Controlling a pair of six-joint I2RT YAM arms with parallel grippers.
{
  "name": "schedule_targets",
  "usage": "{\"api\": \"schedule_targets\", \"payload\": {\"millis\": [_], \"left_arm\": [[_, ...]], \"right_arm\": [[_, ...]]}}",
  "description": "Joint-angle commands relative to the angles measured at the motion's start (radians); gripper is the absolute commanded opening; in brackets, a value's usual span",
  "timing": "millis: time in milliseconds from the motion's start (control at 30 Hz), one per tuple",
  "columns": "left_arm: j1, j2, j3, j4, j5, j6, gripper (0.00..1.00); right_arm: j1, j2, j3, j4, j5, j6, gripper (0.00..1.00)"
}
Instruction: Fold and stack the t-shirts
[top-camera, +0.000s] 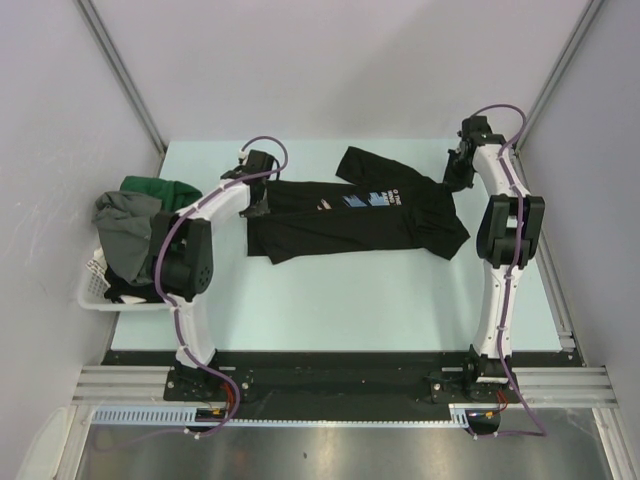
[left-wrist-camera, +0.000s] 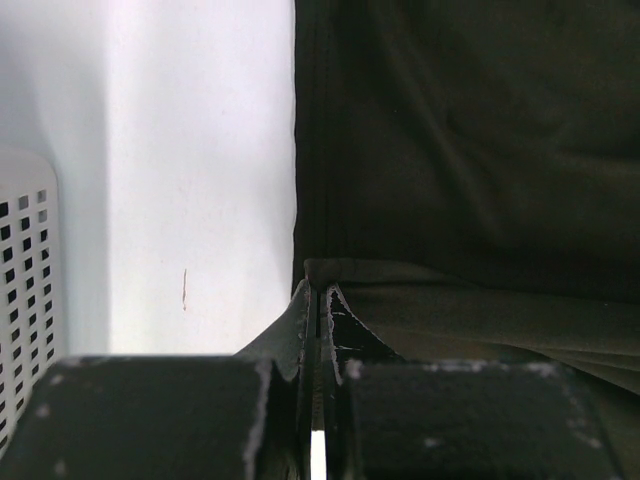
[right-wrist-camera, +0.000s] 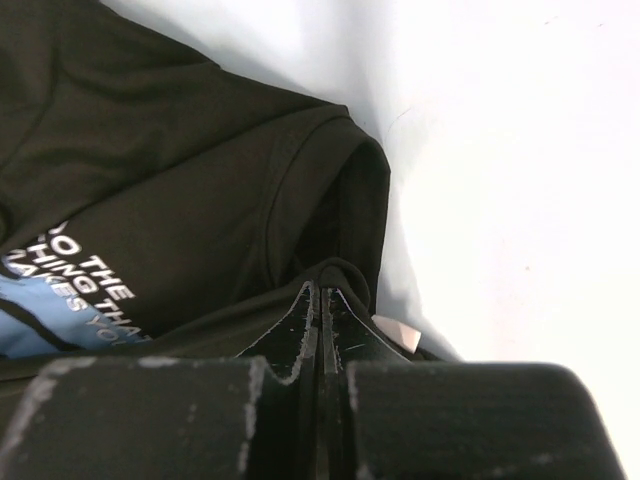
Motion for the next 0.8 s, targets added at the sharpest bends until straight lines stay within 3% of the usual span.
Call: {"api": "schedule_targets", "payload": {"millis": [0, 300, 433, 533, 767], "left_arm": [[0.017, 0.018, 0.05, 0.015, -0.017, 0.018, 0.0], [0.017, 0.052, 0.073, 0.022, -0.018, 0.021, 0.0], [0.019, 0.07, 0.085, 0.021, -0.02, 0.026, 0.0], [0.019, 0.081, 0.091, 0.022, -0.028, 0.027, 0.0], [0.017, 0.097, 0.108, 0.015, -0.047, 0.024, 0.2]], "right_arm": [[-0.001, 0.027, 0.049, -0.002, 0.008, -0.02, 0.0], [-0.004, 0.06, 0.065, -0.003, 0.0, -0.017, 0.0], [-0.004, 0.082, 0.085, -0.008, -0.003, -0.017, 0.18], [-0.006, 0.091, 0.088, -0.01, -0.01, -0.017, 0.2], [-0.01, 0.085, 0.103, -0.005, -0.004, -0.016, 0.29]]}}
